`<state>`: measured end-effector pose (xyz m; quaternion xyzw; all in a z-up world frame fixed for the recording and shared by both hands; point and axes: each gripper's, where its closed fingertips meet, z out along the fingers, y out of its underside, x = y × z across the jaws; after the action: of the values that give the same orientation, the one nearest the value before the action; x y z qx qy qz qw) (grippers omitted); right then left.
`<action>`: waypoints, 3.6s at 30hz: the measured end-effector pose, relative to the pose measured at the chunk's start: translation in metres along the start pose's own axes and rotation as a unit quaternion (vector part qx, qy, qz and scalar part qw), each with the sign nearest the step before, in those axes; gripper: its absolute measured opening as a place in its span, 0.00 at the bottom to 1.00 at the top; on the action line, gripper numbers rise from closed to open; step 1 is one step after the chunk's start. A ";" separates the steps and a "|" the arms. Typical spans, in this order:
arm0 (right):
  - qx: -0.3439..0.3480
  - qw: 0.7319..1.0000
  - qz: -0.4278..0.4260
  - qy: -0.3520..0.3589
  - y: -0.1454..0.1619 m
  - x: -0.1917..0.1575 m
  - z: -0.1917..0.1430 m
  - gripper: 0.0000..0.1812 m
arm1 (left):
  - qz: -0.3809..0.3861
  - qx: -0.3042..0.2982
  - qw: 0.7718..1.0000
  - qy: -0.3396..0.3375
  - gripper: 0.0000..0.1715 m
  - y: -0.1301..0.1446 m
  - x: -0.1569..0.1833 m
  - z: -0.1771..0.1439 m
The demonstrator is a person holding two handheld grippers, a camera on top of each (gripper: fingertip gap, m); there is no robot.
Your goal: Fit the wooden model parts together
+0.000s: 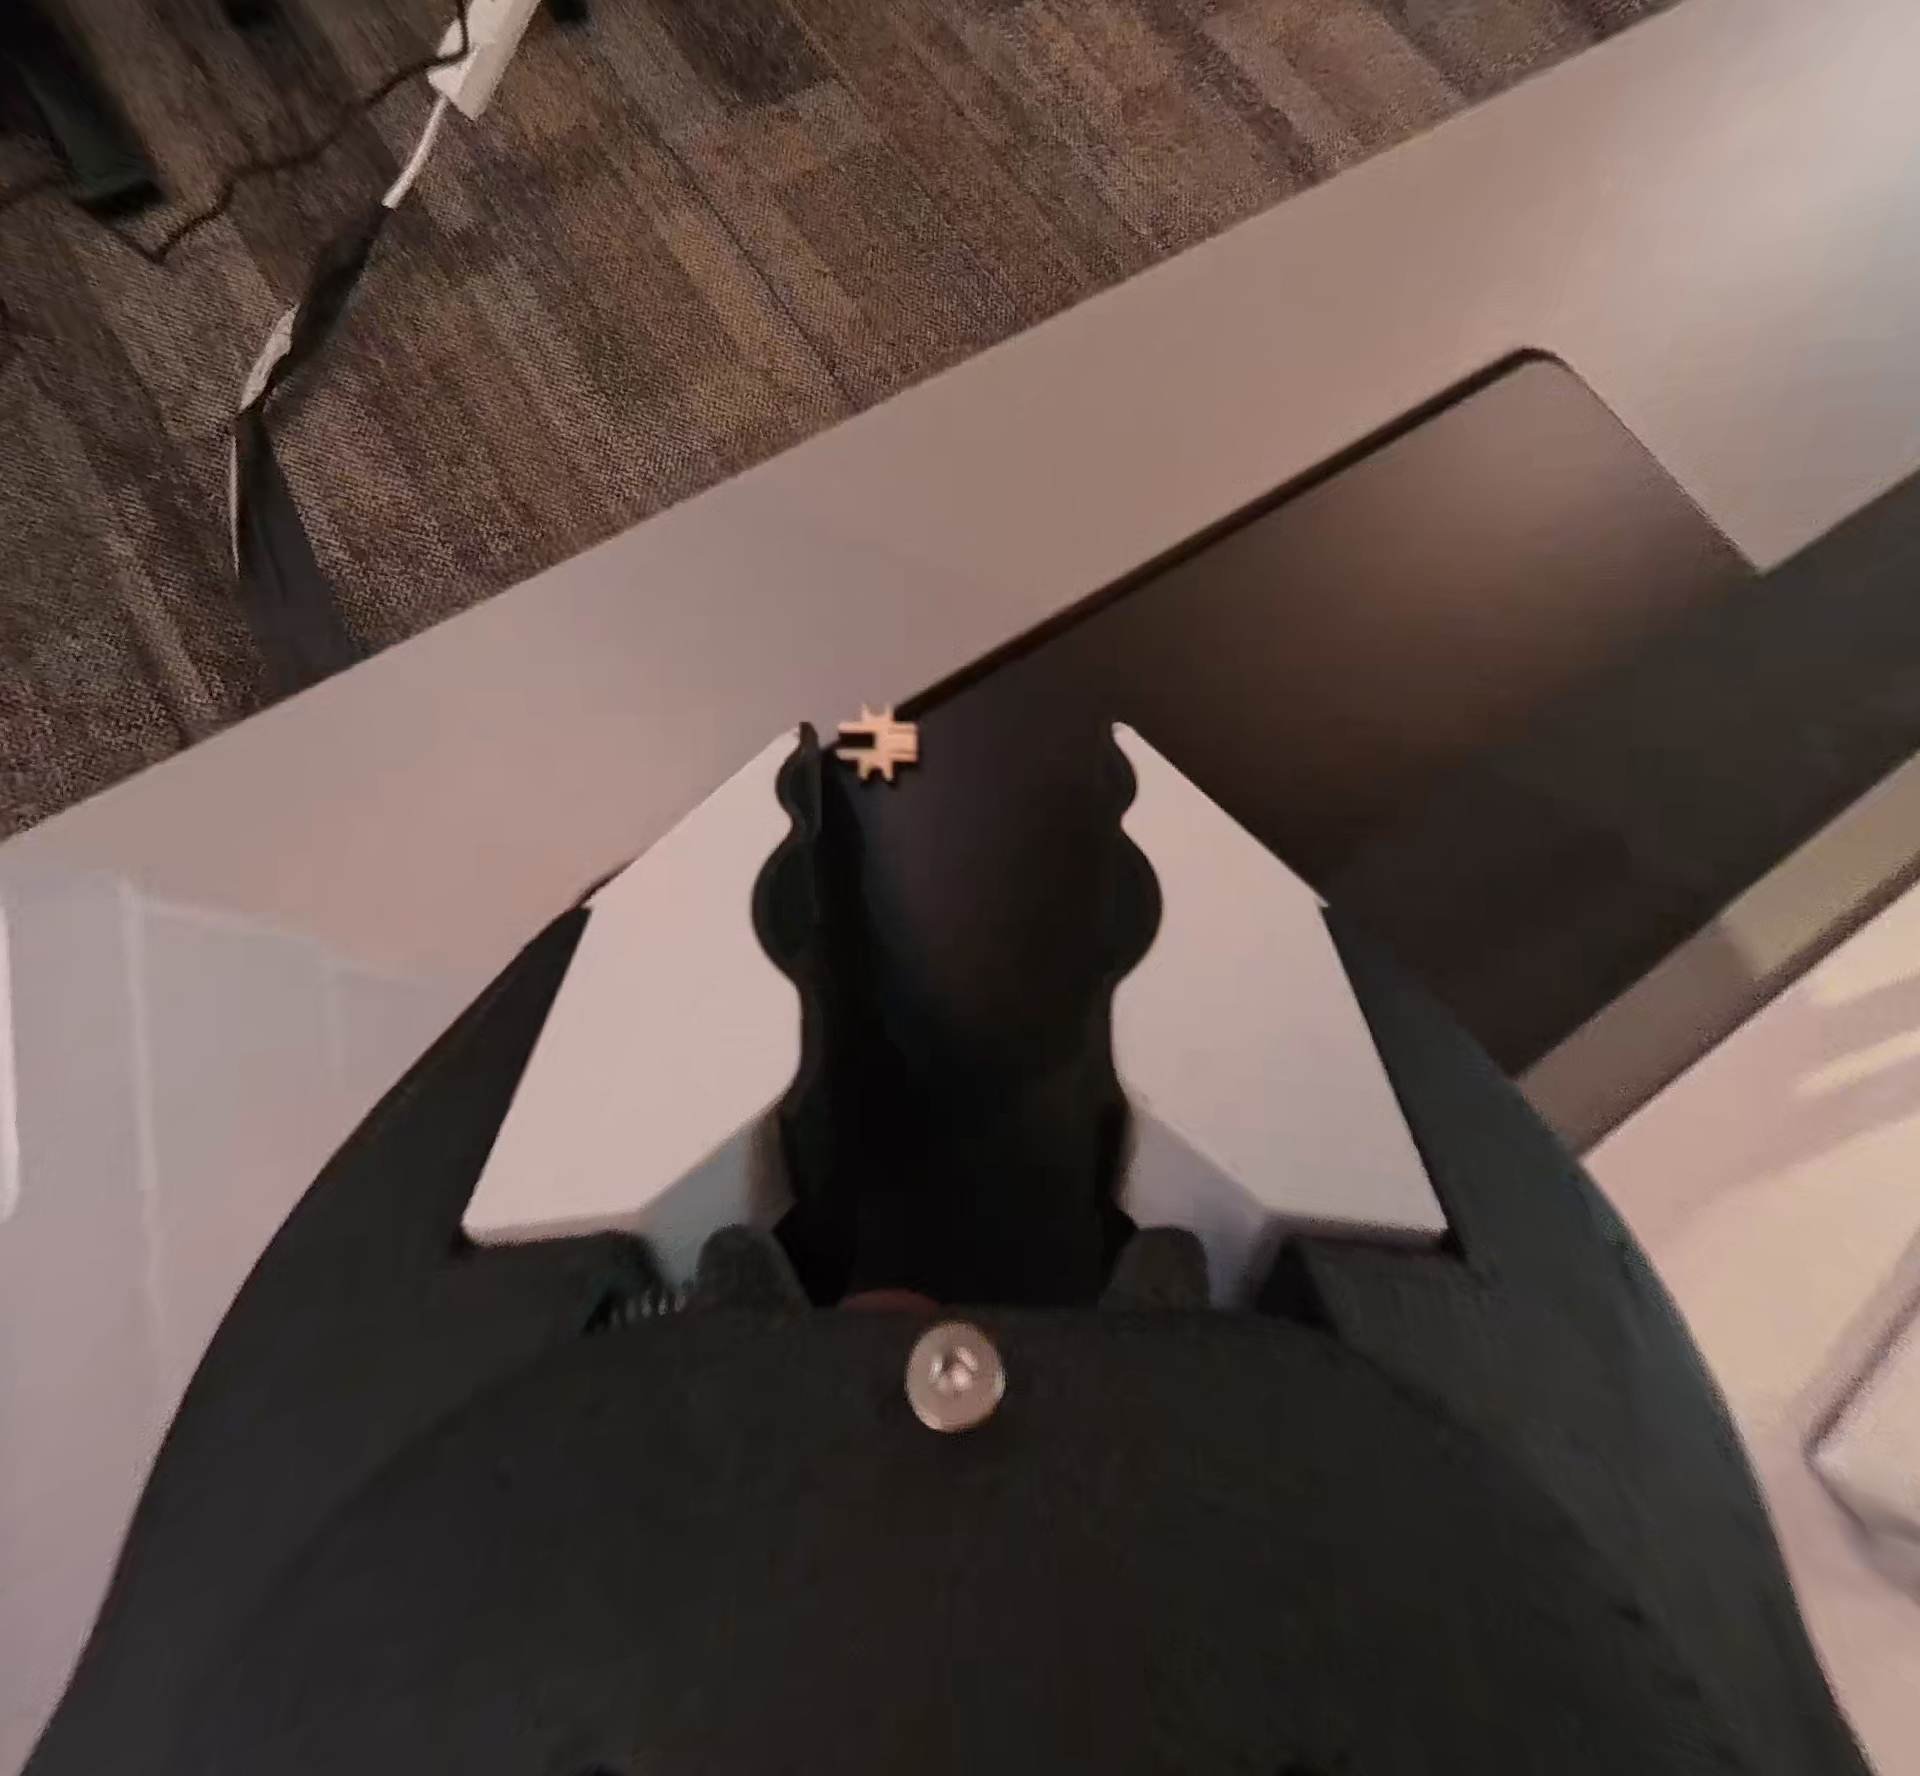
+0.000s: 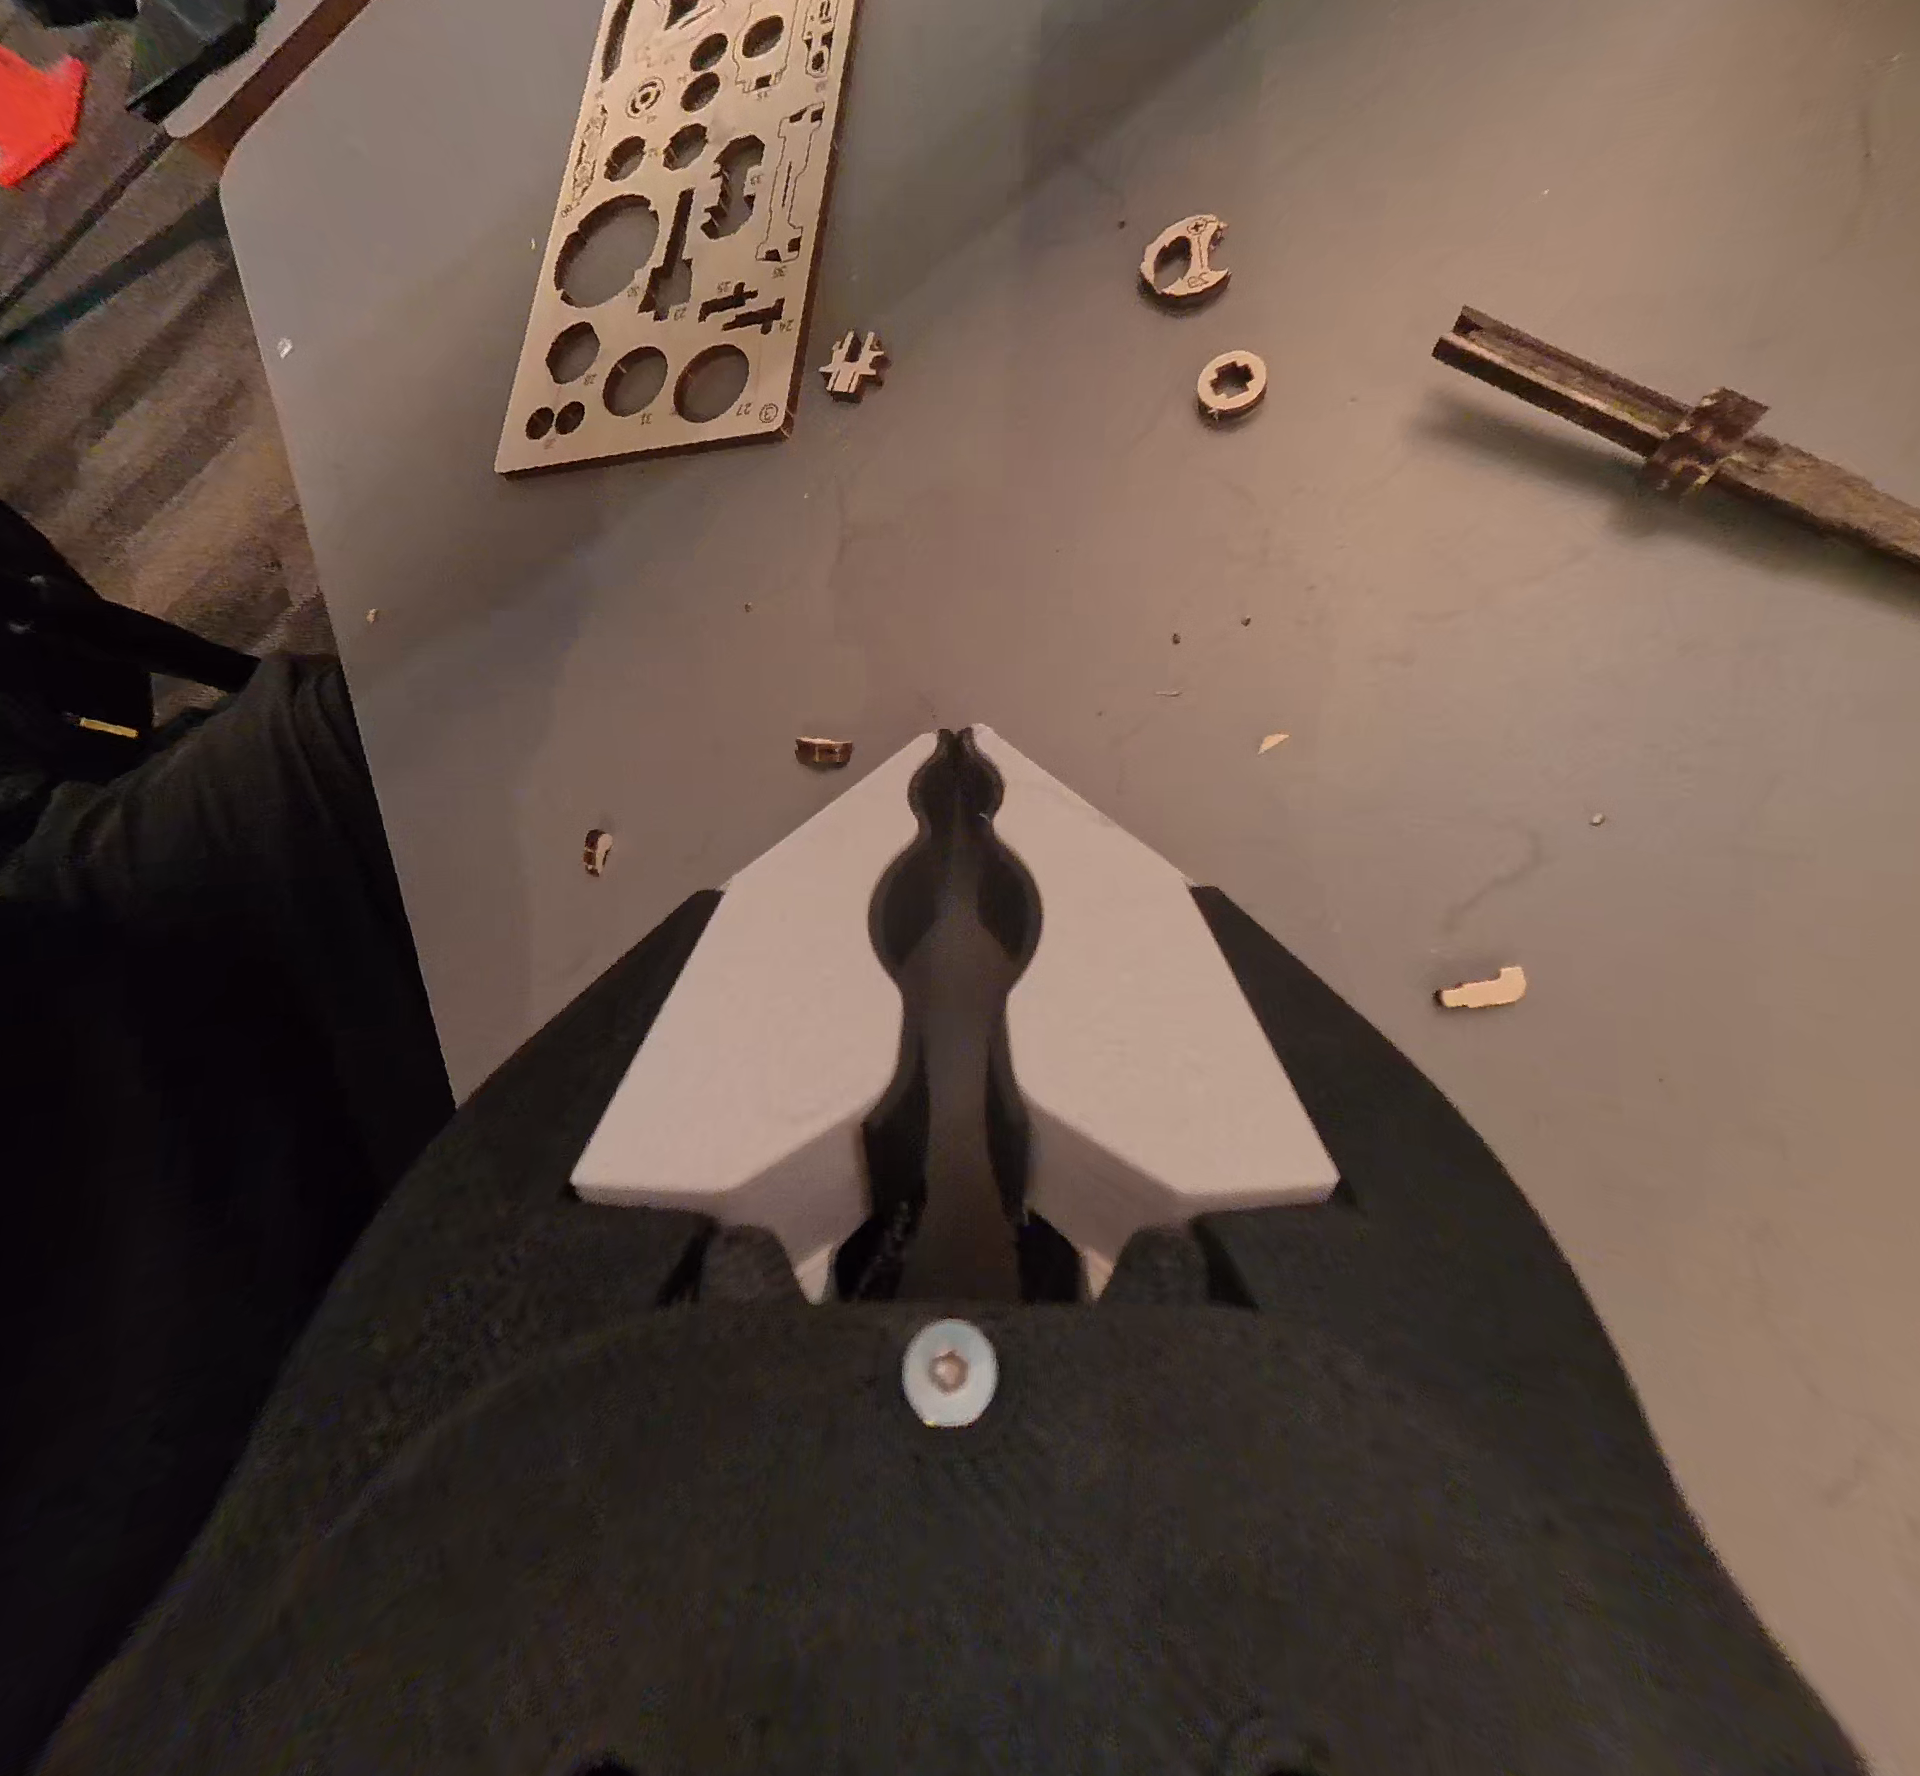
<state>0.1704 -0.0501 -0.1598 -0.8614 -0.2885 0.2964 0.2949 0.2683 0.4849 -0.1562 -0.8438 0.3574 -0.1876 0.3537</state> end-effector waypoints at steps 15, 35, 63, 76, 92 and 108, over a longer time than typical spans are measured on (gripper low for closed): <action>-0.001 1.000 0.008 -0.013 0.000 -0.001 0.000 0.00 | 0.006 -0.017 0.999 0.042 0.00 -0.003 -0.003 0.012; -0.004 1.000 0.012 -0.026 0.000 -0.003 0.000 0.00 | -0.115 0.078 0.968 0.209 0.00 -0.027 0.035 -0.071; -0.007 0.999 0.013 -0.038 0.001 -0.005 0.001 0.00 | 0.077 -0.035 0.995 0.047 0.13 0.007 -0.009 0.001; -0.008 0.999 0.014 -0.044 0.001 -0.006 0.001 0.00 | 0.039 -0.029 0.996 0.071 0.00 0.014 -0.002 -0.008; -0.011 0.998 0.013 -0.054 0.002 -0.009 0.001 0.00 | -0.001 -0.052 0.997 0.054 0.18 0.035 0.004 -0.034; -0.011 0.998 0.015 -0.059 0.002 -0.010 0.000 0.00 | 0.034 -0.042 0.998 0.026 0.21 0.032 -0.004 -0.028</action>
<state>0.1642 -0.0576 -0.1579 -0.8500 -0.2959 0.3475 0.2631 0.2350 0.4591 -0.1606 -0.8402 0.4026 -0.1825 0.3141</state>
